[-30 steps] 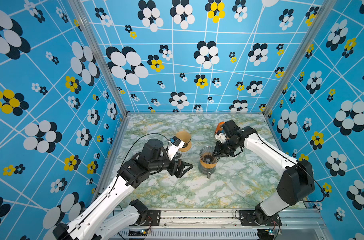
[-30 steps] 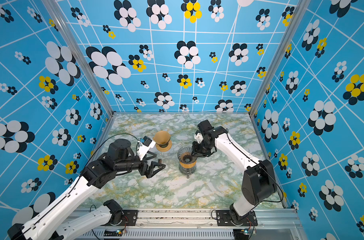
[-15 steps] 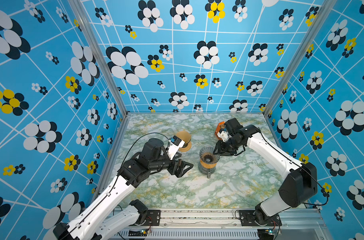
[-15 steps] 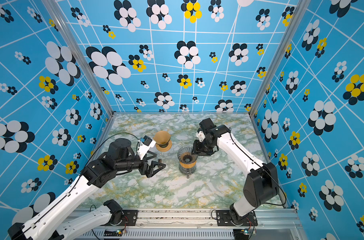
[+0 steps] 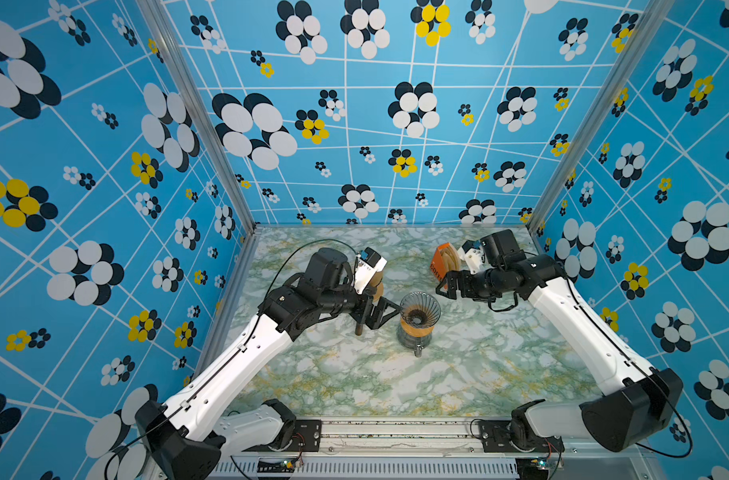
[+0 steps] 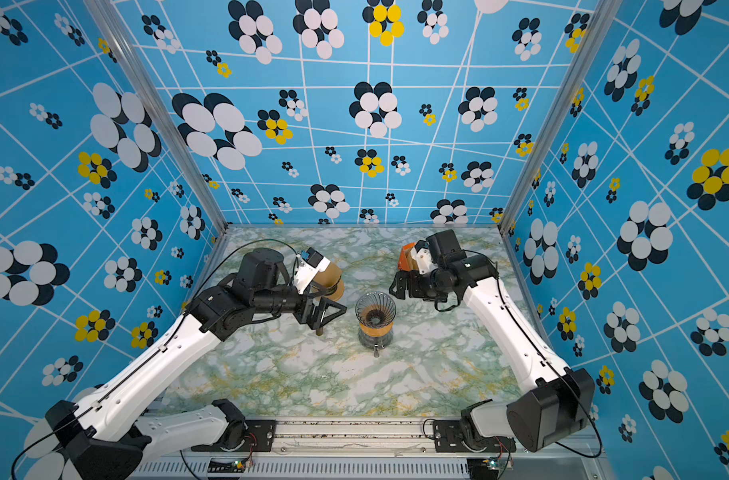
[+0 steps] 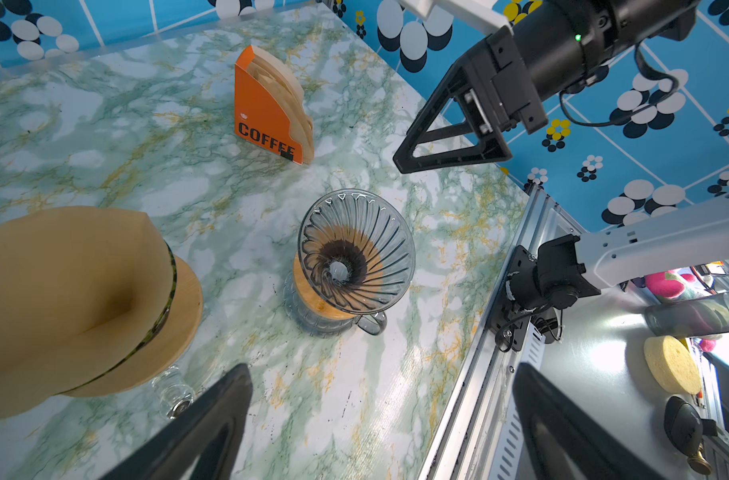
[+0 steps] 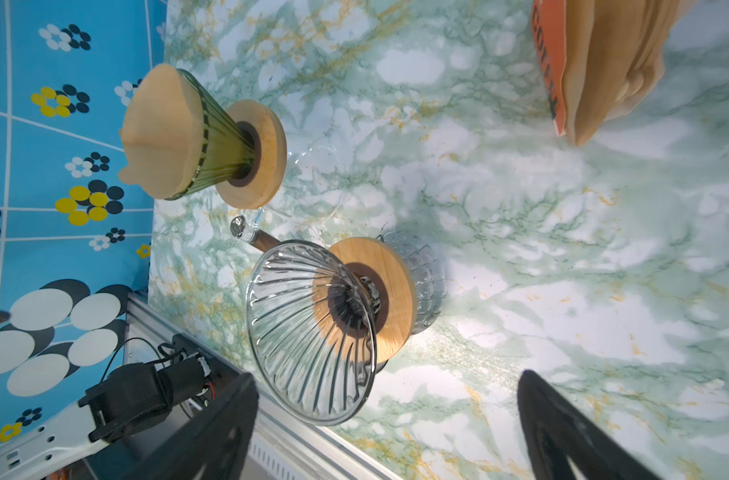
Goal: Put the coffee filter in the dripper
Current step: 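Open the right gripper and lift it off the glass dripper, then move the right gripper to the orange COFFEE filter holder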
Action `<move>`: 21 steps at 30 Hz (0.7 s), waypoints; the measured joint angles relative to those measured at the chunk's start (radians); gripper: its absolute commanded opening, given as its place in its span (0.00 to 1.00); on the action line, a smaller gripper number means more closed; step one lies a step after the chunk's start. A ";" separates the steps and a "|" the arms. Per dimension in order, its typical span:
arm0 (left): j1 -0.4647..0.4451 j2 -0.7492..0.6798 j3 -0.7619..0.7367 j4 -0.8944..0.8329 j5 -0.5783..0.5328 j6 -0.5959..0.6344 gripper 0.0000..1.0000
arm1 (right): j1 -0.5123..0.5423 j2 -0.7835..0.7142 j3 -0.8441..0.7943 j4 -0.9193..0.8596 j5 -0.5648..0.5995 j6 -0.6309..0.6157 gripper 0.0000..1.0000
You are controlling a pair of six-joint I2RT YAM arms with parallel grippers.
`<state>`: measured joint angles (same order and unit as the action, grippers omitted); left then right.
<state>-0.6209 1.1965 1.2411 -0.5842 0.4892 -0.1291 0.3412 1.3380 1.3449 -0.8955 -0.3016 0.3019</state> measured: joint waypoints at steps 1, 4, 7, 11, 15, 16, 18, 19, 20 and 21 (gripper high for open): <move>0.000 0.013 0.012 0.000 -0.001 0.001 0.99 | -0.006 -0.018 -0.014 0.023 0.013 -0.002 0.99; 0.000 0.056 0.066 0.001 -0.002 0.014 0.99 | -0.025 -0.051 -0.038 0.082 0.045 -0.010 0.99; 0.000 0.084 0.100 0.016 0.007 0.022 0.99 | -0.035 -0.052 -0.043 0.135 0.067 -0.027 0.94; 0.000 0.100 0.097 0.048 0.022 0.021 0.99 | -0.037 -0.040 -0.045 0.186 0.093 -0.039 0.85; 0.000 0.099 0.061 0.095 0.038 0.016 0.99 | -0.046 -0.015 -0.049 0.234 0.102 -0.054 0.71; 0.000 0.098 0.051 0.103 0.040 0.013 0.99 | -0.053 -0.006 -0.053 0.248 0.102 -0.056 0.67; 0.000 0.096 0.027 0.123 0.043 0.006 0.99 | -0.077 0.018 -0.063 0.272 0.085 -0.066 0.57; 0.000 0.093 0.018 0.129 0.044 0.002 0.99 | -0.089 0.028 -0.071 0.288 0.074 -0.076 0.56; 0.000 0.088 0.007 0.133 0.045 -0.002 0.99 | -0.102 0.039 -0.082 0.307 0.062 -0.085 0.56; 0.000 0.082 -0.002 0.135 0.045 -0.006 0.99 | -0.111 0.046 -0.094 0.322 0.053 -0.094 0.55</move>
<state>-0.6209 1.2781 1.2392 -0.4488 0.5346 -0.1352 0.2298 1.3842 1.2510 -0.5732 -0.2485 0.2081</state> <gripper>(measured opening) 0.990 0.561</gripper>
